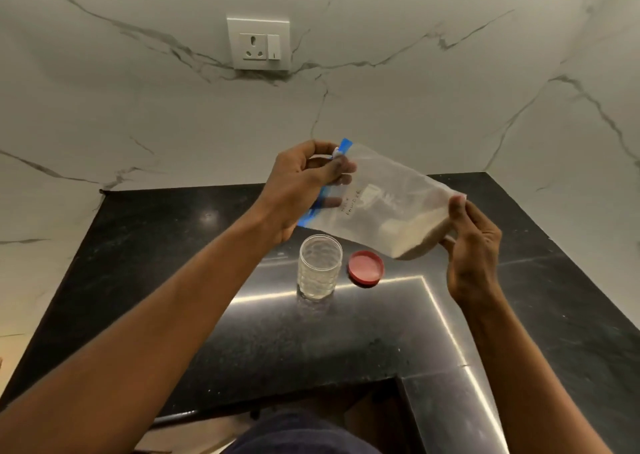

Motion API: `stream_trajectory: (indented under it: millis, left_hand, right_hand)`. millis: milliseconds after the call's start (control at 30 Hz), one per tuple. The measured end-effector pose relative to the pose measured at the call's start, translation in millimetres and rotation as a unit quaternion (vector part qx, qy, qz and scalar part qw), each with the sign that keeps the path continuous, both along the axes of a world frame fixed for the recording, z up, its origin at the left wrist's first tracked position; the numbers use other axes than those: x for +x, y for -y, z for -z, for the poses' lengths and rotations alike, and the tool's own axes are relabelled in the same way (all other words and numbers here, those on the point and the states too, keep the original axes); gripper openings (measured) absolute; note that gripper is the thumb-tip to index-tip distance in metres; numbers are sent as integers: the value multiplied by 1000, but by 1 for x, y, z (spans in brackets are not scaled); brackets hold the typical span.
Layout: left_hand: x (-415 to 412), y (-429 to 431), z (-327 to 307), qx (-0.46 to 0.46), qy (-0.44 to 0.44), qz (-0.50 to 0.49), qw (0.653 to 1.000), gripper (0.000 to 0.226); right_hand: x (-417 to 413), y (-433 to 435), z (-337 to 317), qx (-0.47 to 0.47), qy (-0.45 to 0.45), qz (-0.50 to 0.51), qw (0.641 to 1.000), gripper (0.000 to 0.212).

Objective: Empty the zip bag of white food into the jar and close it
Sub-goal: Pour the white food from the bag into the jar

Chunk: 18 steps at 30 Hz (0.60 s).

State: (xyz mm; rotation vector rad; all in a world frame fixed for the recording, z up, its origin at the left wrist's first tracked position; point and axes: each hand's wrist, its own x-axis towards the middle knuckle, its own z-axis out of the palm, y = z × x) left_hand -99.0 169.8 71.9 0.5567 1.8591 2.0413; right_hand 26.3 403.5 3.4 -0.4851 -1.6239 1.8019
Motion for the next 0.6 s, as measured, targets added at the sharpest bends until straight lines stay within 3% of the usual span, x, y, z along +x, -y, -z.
stream_trajectory:
  millis: [267,433,533,600]
  left_hand:
    - [-1,-1,61,19,101,-9,995,26]
    - [1,4,79,-11,96,-27,995,36]
    - [4,9,85,-15,98,-46,994,52]
    - [5,12,88,-13,108,-62,992,47]
  right_hand:
    - [-4,-13,0,170,-13,22,985,21]
    - [-5,-14,-1,264,3,-4,964,13]
    - [-9,-10,-7,300,-3,-12,954,20]
    - [-12,-5,-10,318,-9,-27,948,23]
